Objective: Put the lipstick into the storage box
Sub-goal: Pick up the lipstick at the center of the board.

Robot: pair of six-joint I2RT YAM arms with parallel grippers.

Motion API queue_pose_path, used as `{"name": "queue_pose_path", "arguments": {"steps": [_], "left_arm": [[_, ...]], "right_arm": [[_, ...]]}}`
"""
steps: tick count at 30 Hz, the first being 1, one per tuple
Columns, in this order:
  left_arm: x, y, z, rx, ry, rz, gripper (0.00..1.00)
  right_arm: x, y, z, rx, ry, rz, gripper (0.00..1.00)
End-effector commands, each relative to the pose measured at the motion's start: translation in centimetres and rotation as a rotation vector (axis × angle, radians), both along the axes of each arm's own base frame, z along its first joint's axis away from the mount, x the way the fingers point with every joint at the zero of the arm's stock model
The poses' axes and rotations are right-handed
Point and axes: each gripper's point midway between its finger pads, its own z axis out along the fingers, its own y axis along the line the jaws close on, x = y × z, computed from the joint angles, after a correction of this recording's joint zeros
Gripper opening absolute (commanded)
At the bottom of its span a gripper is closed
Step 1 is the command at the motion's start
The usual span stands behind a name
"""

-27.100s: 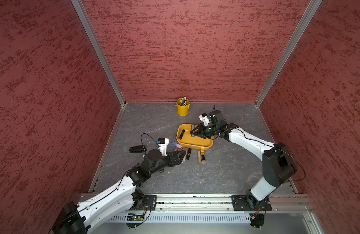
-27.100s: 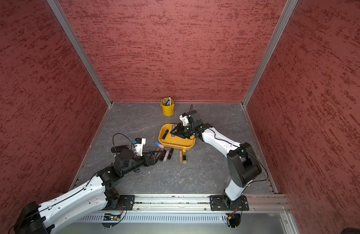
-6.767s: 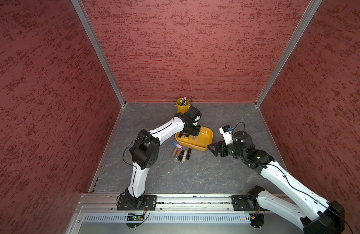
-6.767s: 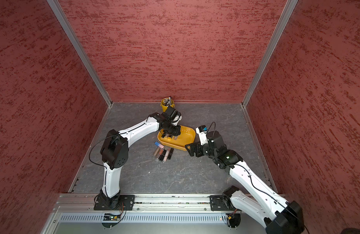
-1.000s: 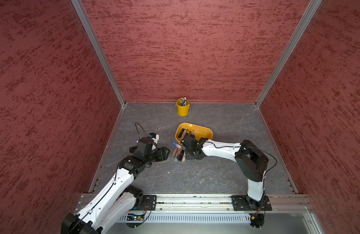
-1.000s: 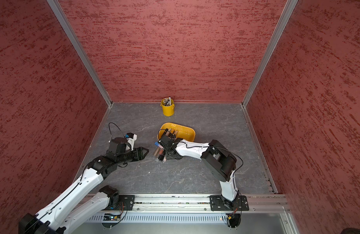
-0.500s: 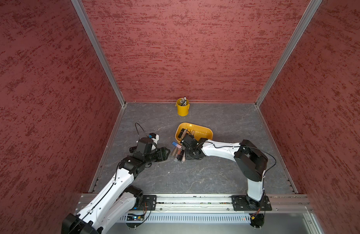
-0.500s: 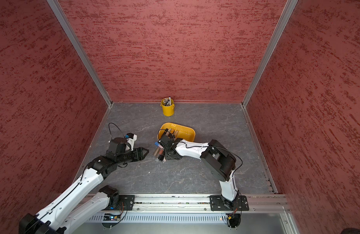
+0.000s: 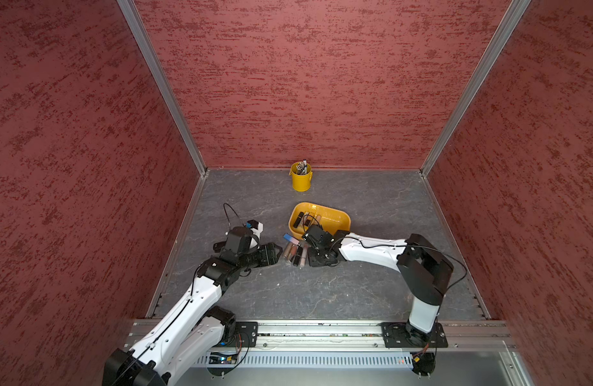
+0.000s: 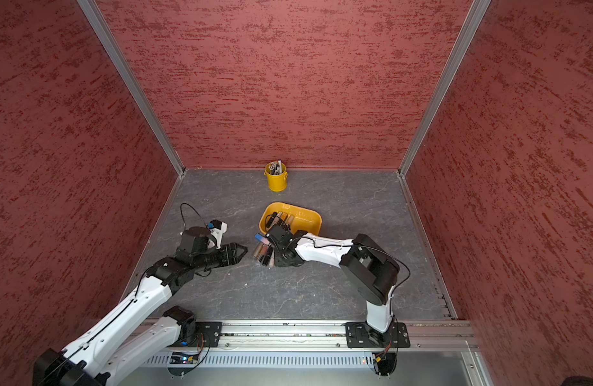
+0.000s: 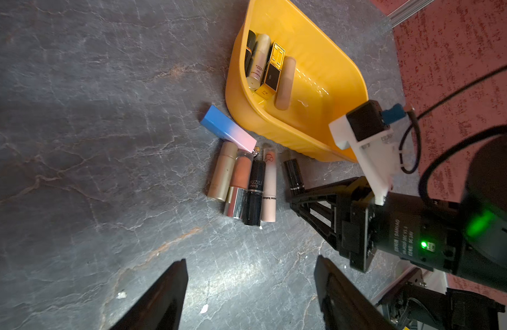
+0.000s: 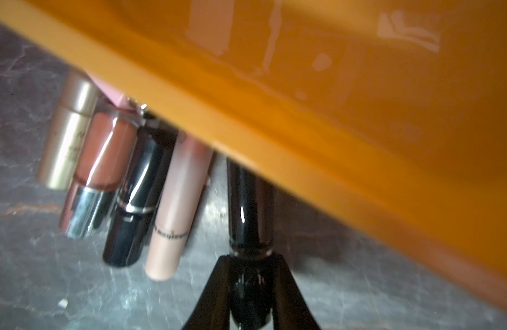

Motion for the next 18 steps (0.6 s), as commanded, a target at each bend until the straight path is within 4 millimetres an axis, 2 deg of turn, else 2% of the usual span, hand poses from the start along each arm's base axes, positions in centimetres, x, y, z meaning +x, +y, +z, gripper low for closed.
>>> {"name": "queue_pose_path", "arguments": {"steps": [1, 8, 11, 18], "left_arm": [[0.4, -1.4, 0.8, -0.098, -0.022, -0.025, 0.76], [1.0, -4.3, 3.8, -0.311, -0.092, -0.107, 0.81], [1.2, -5.4, 5.6, -0.406, -0.127, -0.141, 0.83], [1.3, -7.1, 10.2, -0.585, -0.207, -0.214, 0.84]], "right_arm": [[-0.9, 1.2, 3.1, 0.151, -0.029, 0.064, 0.19], [-3.3, 0.8, 6.4, 0.351, -0.066, 0.146, 0.19], [-3.4, 0.4, 9.2, 0.469, -0.1, 0.154, 0.19], [-2.4, -0.6, 16.0, 0.731, -0.185, 0.175, 0.19]]}}
